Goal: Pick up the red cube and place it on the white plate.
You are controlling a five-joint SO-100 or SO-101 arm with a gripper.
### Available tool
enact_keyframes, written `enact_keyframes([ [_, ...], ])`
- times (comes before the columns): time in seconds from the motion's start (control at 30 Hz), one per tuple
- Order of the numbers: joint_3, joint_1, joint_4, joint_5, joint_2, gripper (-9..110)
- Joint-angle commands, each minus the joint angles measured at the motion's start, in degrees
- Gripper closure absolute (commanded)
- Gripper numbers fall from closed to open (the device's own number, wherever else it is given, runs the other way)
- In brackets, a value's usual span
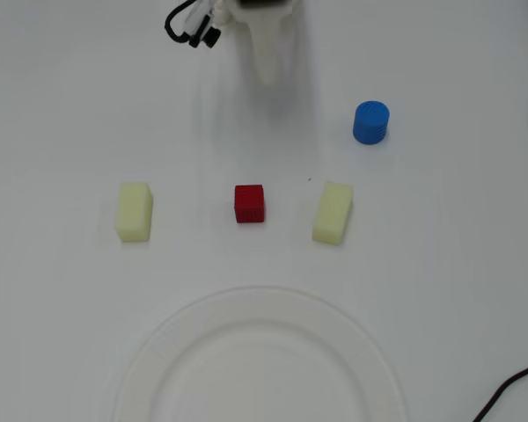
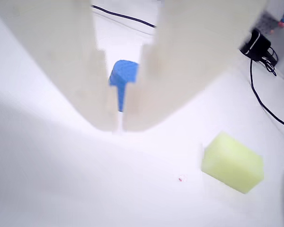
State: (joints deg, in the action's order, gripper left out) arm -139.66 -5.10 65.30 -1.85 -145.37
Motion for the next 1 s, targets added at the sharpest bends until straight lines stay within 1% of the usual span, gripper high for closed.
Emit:
enact_keyframes([
  [0.0, 12.2, 0.0, 0.8, 0.0, 14.9, 94],
  [0.17, 21.5, 1.5, 1.2, 0.6, 30.6, 78],
  [0.3, 26.3, 3.3, 0.8, 0.8, 36.7, 71],
  [0.63, 36.4, 9.1, -0.4, 3.3, 49.7, 69],
  [0.77, 36.8, 9.8, -1.6, 3.6, 53.8, 70],
  [0.97, 36.8, 9.4, -2.7, 3.6, 55.0, 71],
])
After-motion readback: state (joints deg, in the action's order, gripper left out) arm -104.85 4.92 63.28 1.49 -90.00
